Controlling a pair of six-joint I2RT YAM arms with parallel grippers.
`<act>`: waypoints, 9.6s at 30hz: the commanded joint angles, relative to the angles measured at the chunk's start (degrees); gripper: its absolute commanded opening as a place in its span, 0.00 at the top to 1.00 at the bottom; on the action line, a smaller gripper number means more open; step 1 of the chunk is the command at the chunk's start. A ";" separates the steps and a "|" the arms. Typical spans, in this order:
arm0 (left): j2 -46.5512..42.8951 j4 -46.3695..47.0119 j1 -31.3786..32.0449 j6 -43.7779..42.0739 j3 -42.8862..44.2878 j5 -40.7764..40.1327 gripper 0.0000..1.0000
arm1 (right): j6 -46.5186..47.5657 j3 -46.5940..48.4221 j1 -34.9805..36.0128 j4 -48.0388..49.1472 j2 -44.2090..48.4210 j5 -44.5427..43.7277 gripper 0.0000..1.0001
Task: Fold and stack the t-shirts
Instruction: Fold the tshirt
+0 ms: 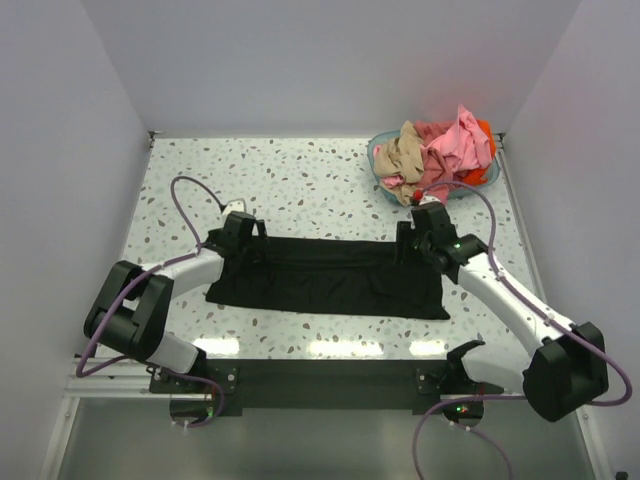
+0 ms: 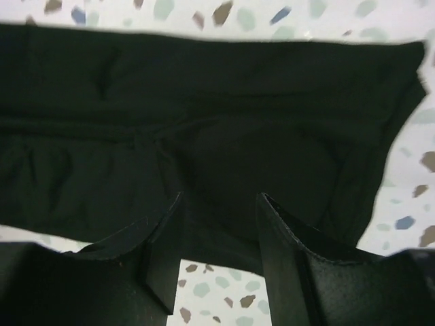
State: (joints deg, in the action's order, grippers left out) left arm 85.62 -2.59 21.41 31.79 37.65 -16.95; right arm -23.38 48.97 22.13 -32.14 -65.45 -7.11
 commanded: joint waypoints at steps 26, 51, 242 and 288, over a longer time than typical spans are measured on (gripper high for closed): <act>3.14 -3.21 -0.23 -0.50 -0.38 1.04 0.00 | -4.92 1.30 19.88 6.04 -22.17 -5.98 0.56; 3.50 -3.30 -0.23 -0.68 -0.30 1.31 0.00 | -5.28 3.50 20.58 -6.62 -13.30 -6.17 1.00; -28.76 -32.48 42.05 21.64 4.64 -16.37 0.00 | 2.29 31.92 4.06 6.39 -17.72 8.53 0.02; -25.07 -24.13 50.75 37.11 -11.63 0.51 0.35 | -43.33 -22.07 47.48 1.47 4.54 -1.59 0.40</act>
State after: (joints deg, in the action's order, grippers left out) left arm 60.18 -29.15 71.68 67.07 26.59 -16.43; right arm -63.29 27.62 68.75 -33.01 -60.45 -7.79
